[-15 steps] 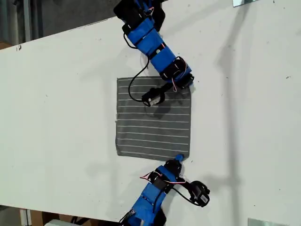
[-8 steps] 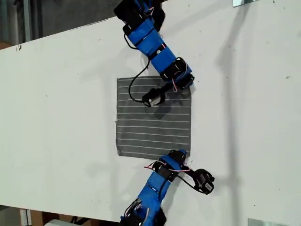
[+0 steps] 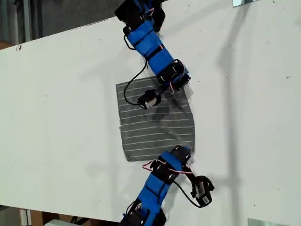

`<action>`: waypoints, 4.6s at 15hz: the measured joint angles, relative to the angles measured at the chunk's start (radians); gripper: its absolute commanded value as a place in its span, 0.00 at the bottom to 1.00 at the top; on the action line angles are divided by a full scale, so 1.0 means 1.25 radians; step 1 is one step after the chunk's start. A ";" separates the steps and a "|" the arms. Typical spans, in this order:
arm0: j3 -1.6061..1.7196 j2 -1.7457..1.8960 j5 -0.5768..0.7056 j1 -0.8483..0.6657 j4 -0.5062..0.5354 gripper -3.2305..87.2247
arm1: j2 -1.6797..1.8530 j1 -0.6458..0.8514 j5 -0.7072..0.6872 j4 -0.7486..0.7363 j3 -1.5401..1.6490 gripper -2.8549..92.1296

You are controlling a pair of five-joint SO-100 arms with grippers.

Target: Grasp corners of a square towel and fold twice.

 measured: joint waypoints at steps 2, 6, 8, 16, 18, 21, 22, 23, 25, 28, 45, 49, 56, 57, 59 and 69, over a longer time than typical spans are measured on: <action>-0.071 -0.001 0.056 -0.011 0.048 0.03 | 0.110 0.001 -0.021 0.047 -0.006 0.03; -0.063 0.047 0.081 -0.082 0.109 0.03 | 0.216 0.063 -0.067 0.060 0.005 0.03; 0.009 0.118 0.081 -0.124 0.120 0.03 | 0.271 0.124 -0.104 0.059 0.047 0.03; 0.493 0.603 0.107 -0.356 0.058 0.03 | 0.342 0.422 -0.334 0.037 0.076 0.03; 0.507 0.623 0.151 -0.447 0.056 0.03 | 0.342 0.517 -0.394 0.028 0.076 0.03; 0.466 0.568 0.207 -0.558 0.064 0.03 | 0.345 0.639 -0.468 -0.013 0.076 0.03; 0.447 0.542 0.216 -0.587 0.066 0.03 | 0.351 0.669 -0.480 -0.037 0.082 0.03; 0.432 0.520 0.221 -0.614 0.066 0.03 | 0.355 0.695 -0.488 -0.067 0.091 0.03; 0.410 0.490 0.227 -0.676 0.066 0.03 | 0.355 0.744 -0.501 -0.136 0.109 0.03; 0.391 0.443 0.238 -0.779 0.066 0.03 | 0.355 0.820 -0.529 -0.214 0.115 0.03; 0.206 0.243 0.295 -0.853 0.189 0.03 | 0.276 0.877 -0.612 -0.189 0.168 0.03; 0.255 0.301 0.245 -0.736 0.201 0.03 | 0.339 0.771 -0.594 -0.124 0.223 0.03; 0.377 0.306 0.194 -0.620 0.153 0.03 | 0.461 0.679 -0.542 -0.123 0.371 0.03; 0.391 0.306 0.191 -0.616 0.147 0.03 | 0.461 0.677 -0.542 -0.124 0.385 0.03; 0.425 0.306 0.189 -0.617 0.129 0.03 | 0.461 0.677 -0.542 -0.128 0.411 0.03; 0.351 0.329 0.196 -0.593 0.210 0.34 | 0.504 0.690 -0.529 -0.140 0.444 0.44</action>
